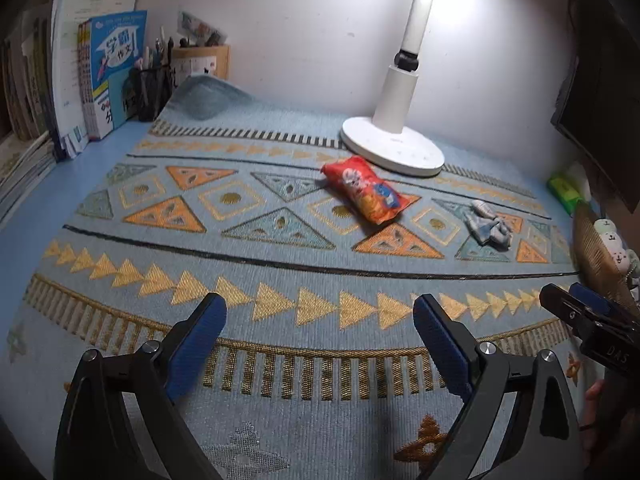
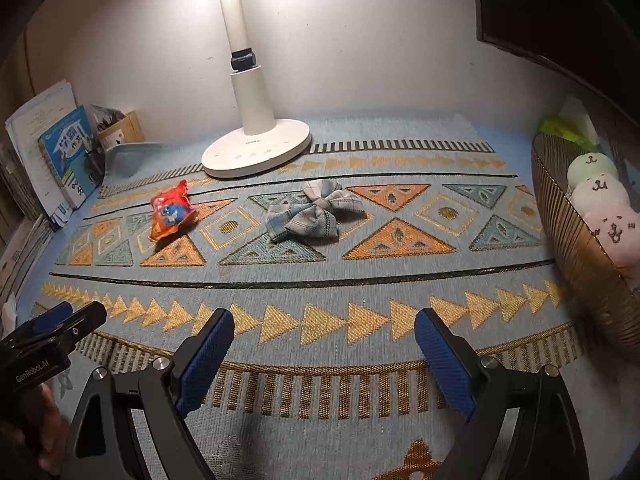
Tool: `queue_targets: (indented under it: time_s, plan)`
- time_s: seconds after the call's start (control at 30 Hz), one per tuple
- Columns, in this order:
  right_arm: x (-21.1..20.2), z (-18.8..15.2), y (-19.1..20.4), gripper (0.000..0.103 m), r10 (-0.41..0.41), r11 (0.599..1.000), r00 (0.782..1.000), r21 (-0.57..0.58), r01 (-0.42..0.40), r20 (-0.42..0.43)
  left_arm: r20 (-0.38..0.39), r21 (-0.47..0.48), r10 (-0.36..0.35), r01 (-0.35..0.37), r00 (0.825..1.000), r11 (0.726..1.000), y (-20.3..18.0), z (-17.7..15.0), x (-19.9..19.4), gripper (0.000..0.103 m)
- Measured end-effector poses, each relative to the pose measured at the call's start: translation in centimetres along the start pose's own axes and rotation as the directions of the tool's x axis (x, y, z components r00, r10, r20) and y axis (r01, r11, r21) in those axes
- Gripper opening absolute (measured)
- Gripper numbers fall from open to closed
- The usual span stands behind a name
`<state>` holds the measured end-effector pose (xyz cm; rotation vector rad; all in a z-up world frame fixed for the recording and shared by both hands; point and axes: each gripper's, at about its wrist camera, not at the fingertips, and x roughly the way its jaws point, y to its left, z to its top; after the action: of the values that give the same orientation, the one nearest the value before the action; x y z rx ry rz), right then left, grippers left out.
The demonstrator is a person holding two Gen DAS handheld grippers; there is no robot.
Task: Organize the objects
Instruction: 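Bring both tools back over the desk, then grasp the red snack bag with left tool while right tool grasps the plaid bow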
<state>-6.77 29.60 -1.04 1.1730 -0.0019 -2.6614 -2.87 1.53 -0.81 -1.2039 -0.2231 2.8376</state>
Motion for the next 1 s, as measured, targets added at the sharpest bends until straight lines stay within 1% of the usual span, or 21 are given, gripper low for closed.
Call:
queue_targets:
  time_s: [0.07,0.17,0.3,0.67,0.8,0.87,0.9,1.0]
  plan:
    - [0.2,0.0,-0.1,0.092,0.012,1.000,1.000,0.001,-0.012,-0.007,-0.034,-0.006,0.019,-0.019,0.999,1.000,0.1,-0.1,0.6,0.095]
    - [0.3,0.0,-0.4,0.096,0.003,1.000,1.000,0.009,-0.003,-0.016,-0.020,0.004,0.002,-0.002,1.000,1.000,0.0,-0.2,0.2,0.095]
    - [0.3,-0.1,-0.5,0.096,0.006,1.000,1.000,0.016,-0.006,-0.016,-0.028,0.001,0.021,-0.021,0.999,1.000,0.1,-0.2,0.3,0.095]
    - [0.7,0.0,-0.7,0.097,-0.001,1.000,0.999,0.025,0.002,-0.035,-0.024,-0.002,0.002,-0.002,1.000,1.000,0.2,-0.2,0.1,0.095]
    - [1.1,0.0,-1.0,0.097,0.018,0.999,0.998,0.044,-0.015,-0.062,-0.024,-0.003,-0.003,0.003,1.000,1.000,0.2,-0.2,0.1,0.095]
    - [1.5,0.3,-1.1,0.097,0.010,0.998,0.997,0.059,-0.006,-0.082,-0.024,0.002,0.002,-0.002,1.000,1.000,0.1,-0.2,0.1,0.095]
    - [1.6,0.7,-1.1,0.097,0.011,0.998,0.996,0.064,-0.006,-0.085,-0.021,0.008,-0.007,0.007,1.000,1.000,0.0,-0.2,0.0,0.095]
    - [2.1,2.4,-0.9,0.097,0.035,0.996,0.994,0.091,-0.026,-0.104,-0.009,0.042,-0.023,0.024,1.000,0.999,-0.5,0.5,-0.2,0.095]
